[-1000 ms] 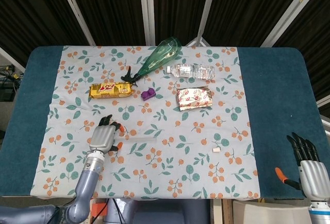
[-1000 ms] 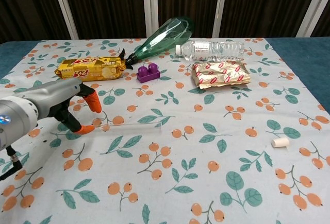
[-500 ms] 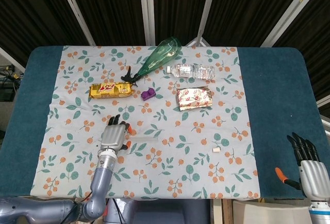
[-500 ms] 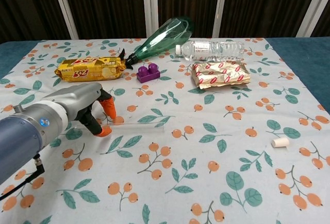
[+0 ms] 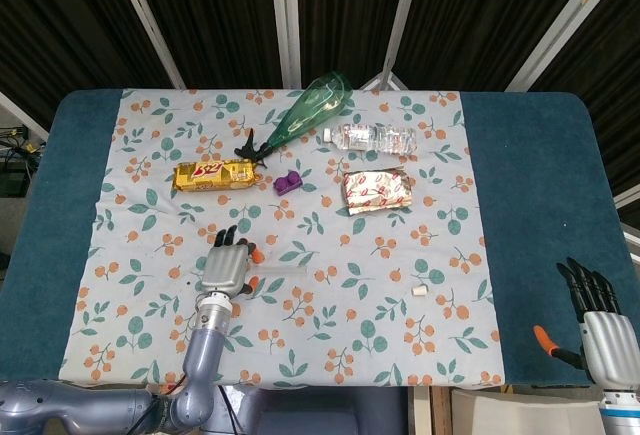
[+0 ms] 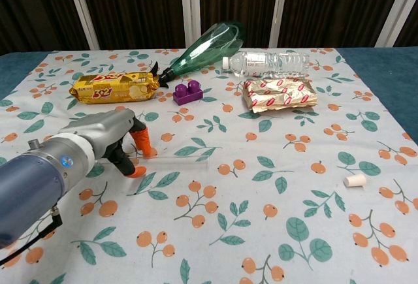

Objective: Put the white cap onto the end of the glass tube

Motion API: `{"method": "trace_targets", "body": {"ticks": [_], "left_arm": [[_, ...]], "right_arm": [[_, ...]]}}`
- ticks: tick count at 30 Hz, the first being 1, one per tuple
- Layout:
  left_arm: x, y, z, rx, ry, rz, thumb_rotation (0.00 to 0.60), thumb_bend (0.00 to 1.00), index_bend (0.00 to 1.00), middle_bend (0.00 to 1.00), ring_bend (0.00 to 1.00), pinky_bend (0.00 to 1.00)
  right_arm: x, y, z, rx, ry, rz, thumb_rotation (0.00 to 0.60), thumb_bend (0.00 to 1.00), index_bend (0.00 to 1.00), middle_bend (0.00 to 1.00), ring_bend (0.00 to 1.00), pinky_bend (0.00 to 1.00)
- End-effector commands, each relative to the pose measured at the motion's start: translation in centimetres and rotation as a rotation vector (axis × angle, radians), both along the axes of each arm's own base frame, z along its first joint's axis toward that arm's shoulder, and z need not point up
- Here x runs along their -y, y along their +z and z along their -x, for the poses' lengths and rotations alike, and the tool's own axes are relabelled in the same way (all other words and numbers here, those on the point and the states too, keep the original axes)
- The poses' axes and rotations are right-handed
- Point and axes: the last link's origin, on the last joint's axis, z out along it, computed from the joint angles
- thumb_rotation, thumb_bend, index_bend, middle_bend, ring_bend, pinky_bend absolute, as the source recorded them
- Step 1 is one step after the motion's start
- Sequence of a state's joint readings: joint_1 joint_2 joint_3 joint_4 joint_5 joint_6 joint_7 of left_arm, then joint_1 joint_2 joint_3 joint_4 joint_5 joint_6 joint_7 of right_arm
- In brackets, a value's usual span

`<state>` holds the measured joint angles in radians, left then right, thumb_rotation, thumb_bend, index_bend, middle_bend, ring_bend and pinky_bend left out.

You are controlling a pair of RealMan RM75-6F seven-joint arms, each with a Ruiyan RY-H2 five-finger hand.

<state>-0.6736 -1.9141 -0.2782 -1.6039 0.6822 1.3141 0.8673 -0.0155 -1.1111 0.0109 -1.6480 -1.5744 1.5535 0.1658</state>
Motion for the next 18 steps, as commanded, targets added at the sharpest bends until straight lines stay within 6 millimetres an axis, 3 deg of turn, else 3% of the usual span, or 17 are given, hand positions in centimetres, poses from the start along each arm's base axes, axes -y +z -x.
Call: {"method": "trace_targets", "body": {"ticks": [1,18], "left_arm": [[-0.01,-0.14,-0.14,-0.001,0.003,0.001,0.6,0.41,0.47,0.31,0.0,0.0],[0.08,-0.39,-0.36,-0.033,0.013,0.002,0.6,0.43,0.5,0.32,0.0,0.0]], "right_arm": [[0.02,0.0,0.0,0.001,-0.001,0.001,0.6,0.31,0.0,0.0,0.0,0.0],[0.0,0.04,-0.06,0.008,0.001,0.005,0.6,0.31,0.0,0.0,0.0,0.0]]}}
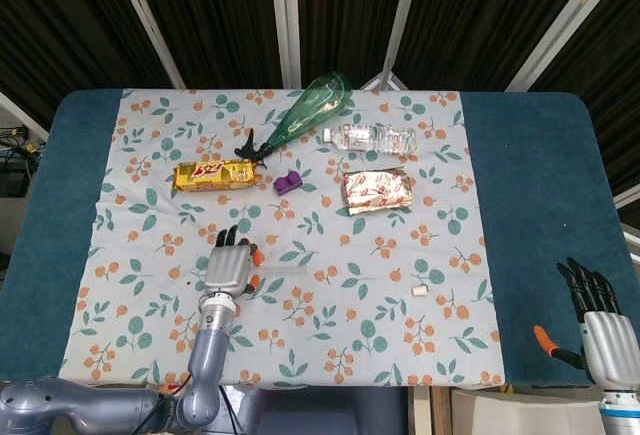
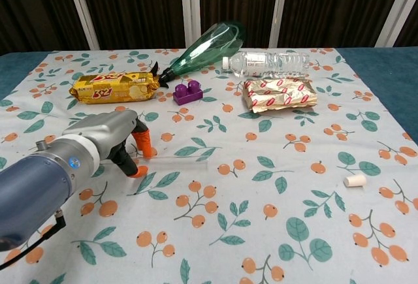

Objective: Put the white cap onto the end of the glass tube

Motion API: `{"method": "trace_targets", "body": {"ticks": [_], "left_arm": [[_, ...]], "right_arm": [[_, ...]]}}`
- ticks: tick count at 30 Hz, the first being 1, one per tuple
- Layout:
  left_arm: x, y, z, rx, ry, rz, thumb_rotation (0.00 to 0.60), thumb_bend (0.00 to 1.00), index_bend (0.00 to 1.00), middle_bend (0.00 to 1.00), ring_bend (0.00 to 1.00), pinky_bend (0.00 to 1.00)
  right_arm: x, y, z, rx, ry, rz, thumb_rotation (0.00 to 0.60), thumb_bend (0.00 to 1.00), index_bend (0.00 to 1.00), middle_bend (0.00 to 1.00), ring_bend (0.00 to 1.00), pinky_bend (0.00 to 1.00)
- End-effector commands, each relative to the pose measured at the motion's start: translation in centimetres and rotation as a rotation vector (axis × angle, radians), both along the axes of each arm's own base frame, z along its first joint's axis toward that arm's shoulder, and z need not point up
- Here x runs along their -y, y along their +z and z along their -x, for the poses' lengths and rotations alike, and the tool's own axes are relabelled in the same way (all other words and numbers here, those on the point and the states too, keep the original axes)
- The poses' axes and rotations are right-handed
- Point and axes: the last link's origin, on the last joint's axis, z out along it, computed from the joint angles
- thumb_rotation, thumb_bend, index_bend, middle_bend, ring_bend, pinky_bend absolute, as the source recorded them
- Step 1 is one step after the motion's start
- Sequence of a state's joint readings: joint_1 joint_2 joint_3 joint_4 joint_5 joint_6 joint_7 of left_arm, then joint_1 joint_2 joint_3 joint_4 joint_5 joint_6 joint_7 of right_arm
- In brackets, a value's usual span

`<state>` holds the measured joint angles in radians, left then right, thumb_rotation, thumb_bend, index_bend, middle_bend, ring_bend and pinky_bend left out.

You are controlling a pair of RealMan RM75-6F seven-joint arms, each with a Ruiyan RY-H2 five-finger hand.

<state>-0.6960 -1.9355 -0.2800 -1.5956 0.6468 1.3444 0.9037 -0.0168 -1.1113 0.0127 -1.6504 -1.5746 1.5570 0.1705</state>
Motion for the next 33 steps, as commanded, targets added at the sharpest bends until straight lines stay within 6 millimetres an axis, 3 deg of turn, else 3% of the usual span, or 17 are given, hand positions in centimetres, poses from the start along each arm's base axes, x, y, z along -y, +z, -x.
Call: {"method": "trace_targets", "body": {"ticks": [1,14,21,33], "left_arm": [[0.0,0.0,0.0,-0.002,0.0,0.001,0.6,0.43,0.5,0.32,0.0,0.0],[0.1,-0.5,-0.1,-0.027,0.007,0.015,0.6,0.43,0.48,0.3,0.0,0.0],[0.1,-0.5,-0.4,-0.019,0.003,0.0,0.6,0.47,0.56,0.39,0.0,0.0],[-1.0,1.9,-1.9,0.121,-0.073,-0.099,0.6,0.53,0.6,0.45,0.03,0.0]], "right_arm": [[0.0,0.0,0.0,0.001,0.0,0.0,0.6,0.31,0.0,0.0,0.0,0.0],[0.0,0.0,0.0,0.01,-0.005,0.001,0.6,0.31,0.0,0.0,0.0,0.0],[0.1,0.1,0.0,0.015,-0.001,0.004,0.6,0.31,0.0,0.0,0.0,0.0],[0.1,0.1,0.0,0.019,0.005,0.007,0.6,0.31,0.0,0.0,0.0,0.0]]}}
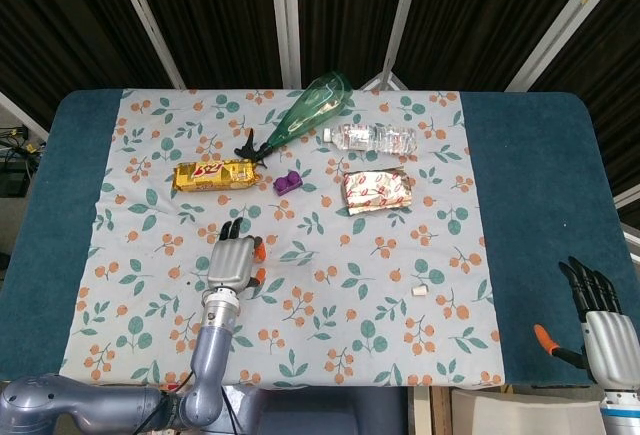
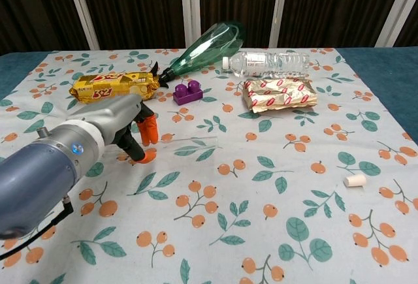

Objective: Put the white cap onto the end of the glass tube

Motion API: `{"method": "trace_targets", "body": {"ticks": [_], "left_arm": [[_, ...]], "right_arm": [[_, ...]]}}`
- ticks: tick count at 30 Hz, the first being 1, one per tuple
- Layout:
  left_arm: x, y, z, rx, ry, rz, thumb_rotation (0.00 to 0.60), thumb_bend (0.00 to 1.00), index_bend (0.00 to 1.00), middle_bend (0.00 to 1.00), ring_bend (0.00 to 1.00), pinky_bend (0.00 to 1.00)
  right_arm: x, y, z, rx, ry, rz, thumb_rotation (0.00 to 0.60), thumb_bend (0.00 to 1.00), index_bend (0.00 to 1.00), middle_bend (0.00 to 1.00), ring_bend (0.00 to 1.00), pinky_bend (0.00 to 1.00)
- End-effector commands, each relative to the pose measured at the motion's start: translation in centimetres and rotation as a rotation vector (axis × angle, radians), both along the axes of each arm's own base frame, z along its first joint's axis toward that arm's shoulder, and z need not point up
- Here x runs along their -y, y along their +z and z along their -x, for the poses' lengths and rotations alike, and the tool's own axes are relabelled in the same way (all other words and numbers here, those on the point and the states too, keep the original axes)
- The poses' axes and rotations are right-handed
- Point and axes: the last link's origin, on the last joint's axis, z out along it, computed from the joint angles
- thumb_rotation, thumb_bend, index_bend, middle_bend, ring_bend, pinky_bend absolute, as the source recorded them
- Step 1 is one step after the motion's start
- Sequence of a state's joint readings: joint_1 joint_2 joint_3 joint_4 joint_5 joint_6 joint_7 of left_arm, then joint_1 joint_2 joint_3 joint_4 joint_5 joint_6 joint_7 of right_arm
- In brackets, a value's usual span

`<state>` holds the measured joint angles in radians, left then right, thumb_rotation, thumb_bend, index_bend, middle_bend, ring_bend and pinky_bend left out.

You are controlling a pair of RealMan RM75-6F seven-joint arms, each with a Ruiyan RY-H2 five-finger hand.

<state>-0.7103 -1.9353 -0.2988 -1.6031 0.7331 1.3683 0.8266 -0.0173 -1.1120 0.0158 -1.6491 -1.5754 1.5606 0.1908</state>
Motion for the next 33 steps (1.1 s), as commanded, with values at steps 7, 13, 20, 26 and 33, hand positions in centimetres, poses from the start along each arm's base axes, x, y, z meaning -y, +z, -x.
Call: {"method": "trace_targets", "body": {"ticks": [7,13,20,26,33], "left_arm": [[-0.6,2.3,0.2,0.129,-0.09,-0.053,0.6,0.55,0.6,0.46,0.03,0.0],[-0.6,3.3,1.5,0.2,-0.117,-0.058,0.6,0.55,0.61,0.47,0.05,0.0],[-0.7,4.6,3.3,0.245,-0.126,-0.071,0.6,0.55,0.61,0.48,0.05,0.0],[-1.2,5.5,4.0,0.251,-0.128,-0.068,0.6,0.55,0.62,0.5,0.05,0.0],[-1.9,6.0,3.9,0.265,-0.131,-0.063,0.6,0.55,0.62,0.51,0.06,0.0]], "right_arm": [[0.0,0.0,-0.1,-0.008,0.007,0.002,0.6,0.31,0.0,0.0,0.0,0.0],[0.1,-0.1,-0.2,-0.016,0.013,0.004,0.6,0.31,0.0,0.0,0.0,0.0],[1.9,-0.6,-1.1,-0.025,0.037,0.025,0.6,0.31,0.0,0.0,0.0,0.0],[4.6,-2.7,-2.7,-0.078,0.066,-0.004,0.6,0.31,0.01,0.0,0.0,0.0],[7.6,-5.2,-4.7,-0.104,0.082,-0.043,0.6,0.31,0.06,0.0,0.0,0.0]]}}
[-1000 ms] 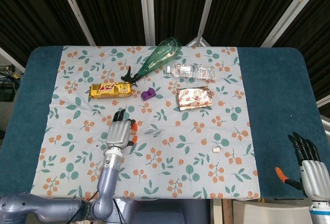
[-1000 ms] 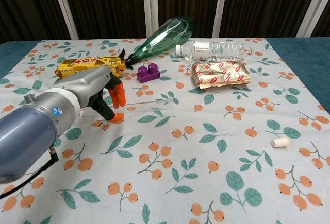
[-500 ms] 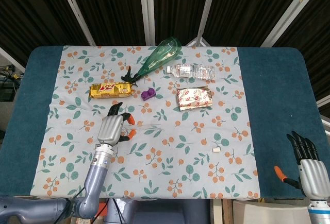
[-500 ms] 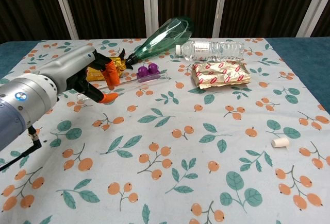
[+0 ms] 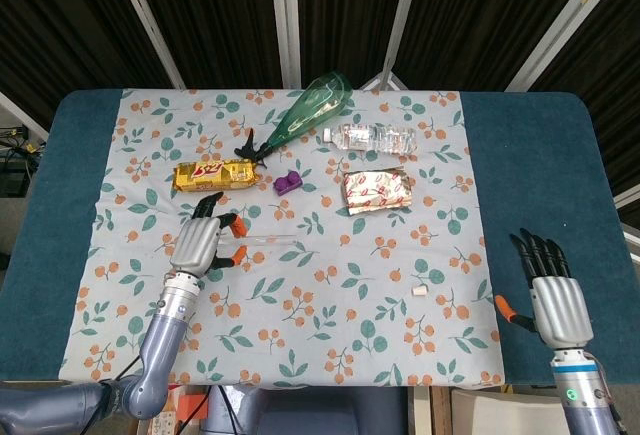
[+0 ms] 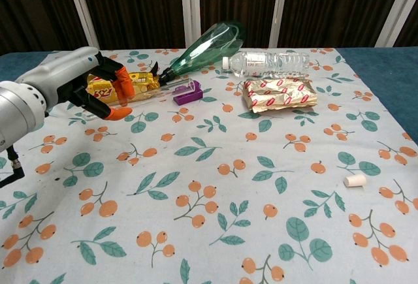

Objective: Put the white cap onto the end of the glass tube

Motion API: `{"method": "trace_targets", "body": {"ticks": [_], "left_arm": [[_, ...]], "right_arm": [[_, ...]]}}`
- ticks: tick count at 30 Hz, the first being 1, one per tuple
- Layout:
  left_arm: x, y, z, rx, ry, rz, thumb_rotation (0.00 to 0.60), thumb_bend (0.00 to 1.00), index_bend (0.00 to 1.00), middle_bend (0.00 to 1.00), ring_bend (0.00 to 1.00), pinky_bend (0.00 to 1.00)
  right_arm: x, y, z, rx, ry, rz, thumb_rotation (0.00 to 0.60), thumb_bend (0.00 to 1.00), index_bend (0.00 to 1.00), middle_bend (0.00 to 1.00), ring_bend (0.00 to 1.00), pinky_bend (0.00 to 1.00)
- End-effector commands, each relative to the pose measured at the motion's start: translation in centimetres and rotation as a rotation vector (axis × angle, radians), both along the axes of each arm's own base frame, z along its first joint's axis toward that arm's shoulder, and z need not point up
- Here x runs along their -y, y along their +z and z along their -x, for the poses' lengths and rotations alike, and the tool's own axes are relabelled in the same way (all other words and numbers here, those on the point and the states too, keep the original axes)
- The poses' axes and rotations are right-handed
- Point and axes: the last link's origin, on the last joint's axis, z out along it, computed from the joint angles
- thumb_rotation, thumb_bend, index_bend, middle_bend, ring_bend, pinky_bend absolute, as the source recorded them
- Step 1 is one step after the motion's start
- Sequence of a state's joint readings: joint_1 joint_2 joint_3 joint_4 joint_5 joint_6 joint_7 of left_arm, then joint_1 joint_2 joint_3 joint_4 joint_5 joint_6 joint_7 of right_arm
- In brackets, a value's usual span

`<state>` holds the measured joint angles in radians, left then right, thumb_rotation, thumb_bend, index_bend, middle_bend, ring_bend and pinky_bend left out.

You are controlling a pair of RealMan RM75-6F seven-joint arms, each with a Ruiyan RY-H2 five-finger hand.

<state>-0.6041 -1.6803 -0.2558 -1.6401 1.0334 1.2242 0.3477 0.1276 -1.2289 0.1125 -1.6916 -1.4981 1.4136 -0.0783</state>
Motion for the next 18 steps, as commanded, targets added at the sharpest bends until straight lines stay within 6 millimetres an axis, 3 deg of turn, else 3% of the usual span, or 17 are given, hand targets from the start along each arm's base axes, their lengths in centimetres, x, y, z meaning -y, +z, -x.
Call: {"method": "trace_targets", "body": {"ticks": [1,7,12,18], "left_arm": [[-0.4,0.1,0.0,0.006,0.0,0.002,0.6,0.55,0.62,0.51,0.06,0.0],[-1.2,0.4,-0.2,0.033,0.0,0.002,0.6,0.55,0.62,0.51,0.06,0.0],[-1.3,0.7,-0.4,0.046,-0.012,0.009,0.6,0.55,0.62,0.51,0.06,0.0],[-1.1,1.3,-0.6,0.058,-0.031,0.011,0.6,0.55,0.62,0.51,0.06,0.0]], "right_arm": [[1.9,-1.4,-1.4,-0.007,0.019,-0.017,0.6,0.31,0.09,0.0,0.0,0.0],[4.3,-3.1,-3.3,-0.051,0.071,-0.049,0.6,0.31,0.26,0.0,0.0,0.0],[5.9,-5.2,-4.0,-0.123,0.114,-0.133,0.6,0.31,0.28,0.02,0.0,0.0],[6.1,-7.0,-3.5,-0.188,0.143,-0.208,0.6,0.31,0.33,0.05,0.0,0.0]]}}
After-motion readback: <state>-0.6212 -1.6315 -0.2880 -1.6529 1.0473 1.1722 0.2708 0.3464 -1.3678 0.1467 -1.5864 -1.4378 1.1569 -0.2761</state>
